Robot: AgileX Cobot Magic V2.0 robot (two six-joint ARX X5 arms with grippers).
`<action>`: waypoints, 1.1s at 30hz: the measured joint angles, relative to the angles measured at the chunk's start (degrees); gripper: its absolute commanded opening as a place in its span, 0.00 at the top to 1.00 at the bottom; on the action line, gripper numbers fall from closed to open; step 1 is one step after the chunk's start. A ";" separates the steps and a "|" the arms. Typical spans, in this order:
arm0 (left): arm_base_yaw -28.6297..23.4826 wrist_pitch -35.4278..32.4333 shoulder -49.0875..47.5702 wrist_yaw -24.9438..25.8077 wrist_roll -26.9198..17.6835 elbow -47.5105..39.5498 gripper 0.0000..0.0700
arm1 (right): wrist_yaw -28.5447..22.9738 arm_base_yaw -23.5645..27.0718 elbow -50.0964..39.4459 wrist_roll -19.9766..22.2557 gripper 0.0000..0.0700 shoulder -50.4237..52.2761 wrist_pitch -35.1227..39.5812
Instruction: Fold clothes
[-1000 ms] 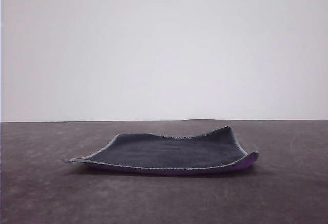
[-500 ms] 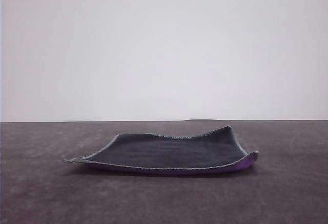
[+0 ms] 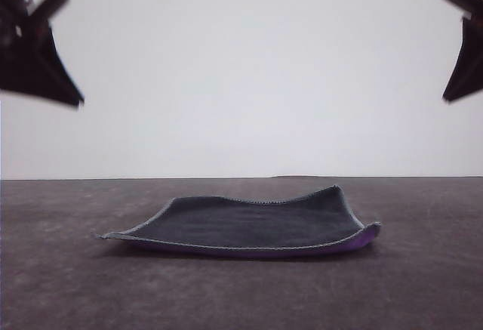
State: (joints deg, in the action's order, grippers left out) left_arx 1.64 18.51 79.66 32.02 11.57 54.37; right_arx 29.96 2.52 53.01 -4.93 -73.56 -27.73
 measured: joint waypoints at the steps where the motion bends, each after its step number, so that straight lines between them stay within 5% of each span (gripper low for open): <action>1: 0.07 0.49 1.03 0.14 -0.30 0.00 0.95 | 0.87 0.00 0.00 0.17 1.00 -0.97 -0.18; 9: 1.17 2.80 2.80 0.80 -2.07 0.00 0.93 | 4.38 -0.57 0.00 0.65 0.99 -3.30 -0.18; 11: 1.29 3.07 2.80 0.80 -2.16 0.00 0.76 | 4.41 -0.76 0.00 0.68 0.82 -3.30 -0.15; 14: 1.27 3.12 2.80 0.82 -2.18 0.00 0.43 | 4.43 -1.09 0.00 0.70 0.35 -3.32 -0.17; 15: 1.29 3.12 2.80 0.95 -2.30 0.00 0.44 | 4.44 -1.22 0.00 0.69 0.32 -3.31 -0.17; 21: 1.99 2.39 2.80 2.66 -2.60 0.00 0.45 | 4.44 -2.27 0.00 0.68 0.31 -3.31 0.84; 33: 5.76 -3.55 15.09 3.55 -1.86 6.11 0.50 | 5.58 -7.55 0.00 -2.95 0.31 -13.09 16.49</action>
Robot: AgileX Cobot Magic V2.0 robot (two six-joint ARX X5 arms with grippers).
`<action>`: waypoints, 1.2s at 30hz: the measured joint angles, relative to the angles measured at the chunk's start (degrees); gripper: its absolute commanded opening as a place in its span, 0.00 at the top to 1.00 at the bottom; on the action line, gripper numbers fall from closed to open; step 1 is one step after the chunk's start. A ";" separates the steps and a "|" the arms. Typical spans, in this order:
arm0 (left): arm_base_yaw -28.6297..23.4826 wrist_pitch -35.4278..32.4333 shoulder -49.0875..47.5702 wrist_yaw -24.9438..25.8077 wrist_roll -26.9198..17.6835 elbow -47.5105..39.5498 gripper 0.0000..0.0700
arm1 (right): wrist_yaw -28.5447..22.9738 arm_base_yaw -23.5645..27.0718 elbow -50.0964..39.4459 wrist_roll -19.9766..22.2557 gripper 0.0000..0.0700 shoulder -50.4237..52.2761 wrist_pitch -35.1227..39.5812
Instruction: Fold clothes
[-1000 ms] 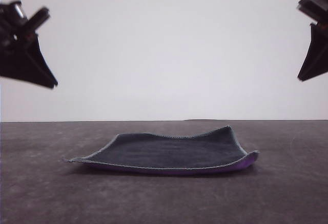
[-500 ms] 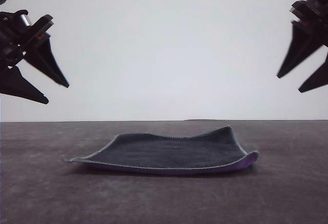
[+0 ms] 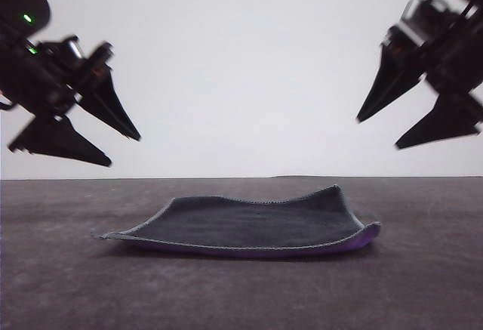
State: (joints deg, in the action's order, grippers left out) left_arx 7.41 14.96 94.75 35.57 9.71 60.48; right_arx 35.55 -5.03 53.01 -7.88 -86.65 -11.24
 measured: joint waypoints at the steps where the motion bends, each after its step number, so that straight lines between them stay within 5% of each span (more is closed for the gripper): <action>1: 0.16 0.02 1.65 0.04 0.01 1.42 0.50 | 0.22 -0.25 0.06 -0.50 0.31 -1.35 1.49; 13: 1.92 3.44 18.76 0.50 0.18 18.52 0.50 | 0.44 -1.42 6.10 -3.14 0.31 -18.17 8.92; 27: 4.75 3.14 22.94 0.86 0.16 20.14 0.50 | 0.73 -4.77 7.19 -3.30 0.32 -21.09 13.78; 33: 5.86 2.57 22.94 0.87 0.16 20.14 0.51 | -0.23 -5.13 7.19 -4.00 0.48 -21.07 14.11; 36: 5.98 1.45 22.94 0.88 0.17 20.14 0.61 | -1.19 -5.11 7.19 -4.03 0.56 -21.07 14.11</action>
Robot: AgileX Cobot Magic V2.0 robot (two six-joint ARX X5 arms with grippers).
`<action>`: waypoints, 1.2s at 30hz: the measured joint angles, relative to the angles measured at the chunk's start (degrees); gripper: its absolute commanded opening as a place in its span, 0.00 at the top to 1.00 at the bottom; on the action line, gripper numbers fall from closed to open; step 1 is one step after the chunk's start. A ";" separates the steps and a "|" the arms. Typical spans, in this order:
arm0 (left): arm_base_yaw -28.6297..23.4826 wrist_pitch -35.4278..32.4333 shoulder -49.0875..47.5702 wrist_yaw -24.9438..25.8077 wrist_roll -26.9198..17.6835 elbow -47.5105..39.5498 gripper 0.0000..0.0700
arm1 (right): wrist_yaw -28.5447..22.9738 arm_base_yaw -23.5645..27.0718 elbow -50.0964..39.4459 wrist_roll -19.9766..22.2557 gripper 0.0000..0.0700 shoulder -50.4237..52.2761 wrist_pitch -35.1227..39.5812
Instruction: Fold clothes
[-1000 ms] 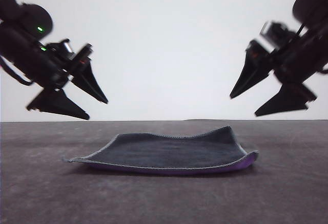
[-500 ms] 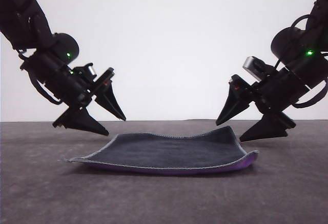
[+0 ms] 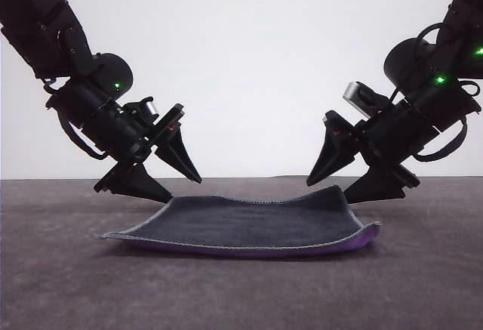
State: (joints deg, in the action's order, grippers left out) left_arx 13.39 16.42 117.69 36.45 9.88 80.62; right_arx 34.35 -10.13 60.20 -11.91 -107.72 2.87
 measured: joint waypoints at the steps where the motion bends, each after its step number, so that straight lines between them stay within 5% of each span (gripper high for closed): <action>1: 0.00 -0.39 0.00 0.00 0.01 0.00 0.65 | -0.07 0.06 0.00 -0.01 0.58 -0.01 0.00; 8: -0.02 -1.43 0.00 0.00 0.05 0.00 0.70 | -0.53 0.39 0.00 -0.03 0.74 0.00 0.00; 11: 0.00 -1.46 0.00 0.00 0.03 0.00 0.98 | -1.22 0.40 0.00 -0.01 0.98 0.00 0.00; 12: -0.01 -1.45 0.00 0.00 0.03 0.00 1.00 | -1.31 0.38 0.00 -0.01 1.00 0.00 0.00; 19: 0.02 -0.94 0.00 0.10 0.01 0.00 1.00 | -0.85 0.40 0.00 -0.01 1.00 0.00 -0.16; 26: -0.52 1.98 0.00 5.07 -0.06 0.06 1.00 | 6.52 1.31 0.53 0.05 1.00 0.00 -4.46; 36: -2.34 20.40 0.00 7.08 -7.02 4.42 1.00 | 10.74 2.86 5.70 5.40 1.00 0.00 -22.58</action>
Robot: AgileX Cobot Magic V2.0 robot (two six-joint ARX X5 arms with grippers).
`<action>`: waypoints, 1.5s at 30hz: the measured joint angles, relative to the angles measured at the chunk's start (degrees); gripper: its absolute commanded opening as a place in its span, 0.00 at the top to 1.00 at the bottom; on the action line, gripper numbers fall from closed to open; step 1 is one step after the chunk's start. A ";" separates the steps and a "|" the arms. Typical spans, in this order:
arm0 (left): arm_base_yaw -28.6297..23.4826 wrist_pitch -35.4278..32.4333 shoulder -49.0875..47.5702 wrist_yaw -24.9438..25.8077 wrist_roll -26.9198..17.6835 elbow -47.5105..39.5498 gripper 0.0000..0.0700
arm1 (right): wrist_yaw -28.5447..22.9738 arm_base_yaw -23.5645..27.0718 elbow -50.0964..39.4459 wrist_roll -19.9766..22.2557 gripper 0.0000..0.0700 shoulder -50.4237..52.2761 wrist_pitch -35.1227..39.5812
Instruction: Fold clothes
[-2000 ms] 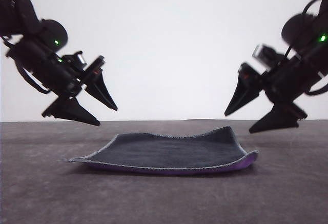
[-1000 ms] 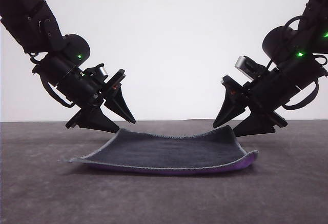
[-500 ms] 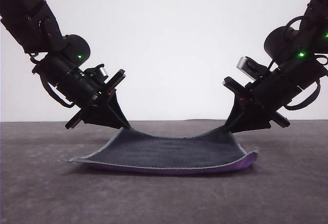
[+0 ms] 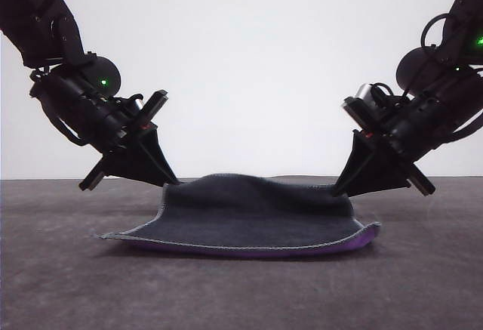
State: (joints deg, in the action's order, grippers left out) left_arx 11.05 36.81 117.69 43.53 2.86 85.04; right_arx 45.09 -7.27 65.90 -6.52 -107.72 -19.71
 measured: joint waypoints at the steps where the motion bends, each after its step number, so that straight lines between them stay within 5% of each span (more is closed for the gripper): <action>1: 0.05 2.37 0.00 0.03 -1.26 0.12 1.00 | 0.17 0.10 0.60 0.70 1.00 0.00 -1.88; 16: 0.11 22.18 0.00 1.44 -12.61 0.52 1.00 | 3.56 0.11 2.63 8.72 1.00 0.00 -19.67; 25: 0.11 26.17 0.00 1.44 -14.32 0.56 0.99 | 4.67 0.11 2.63 10.84 1.00 0.00 -24.33; 33: 0.11 28.41 0.00 1.45 -14.50 0.60 0.77 | 7.67 0.11 2.63 11.88 0.98 -0.01 -26.09; 38: 0.11 29.63 0.00 1.46 -14.75 0.60 0.75 | 7.77 0.11 2.63 12.35 0.80 0.00 -27.23; 43: 0.13 30.92 0.00 3.08 -14.87 0.63 0.47 | 7.92 0.11 2.63 12.82 0.75 0.00 -28.17; 45: 0.25 31.13 0.00 3.76 -14.90 0.63 0.44 | 8.50 0.11 2.63 13.11 0.71 0.00 -28.45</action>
State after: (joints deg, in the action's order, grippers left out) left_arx 11.30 67.94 117.69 47.29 -12.04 85.67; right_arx 53.59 -7.16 68.53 6.59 -107.72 -48.15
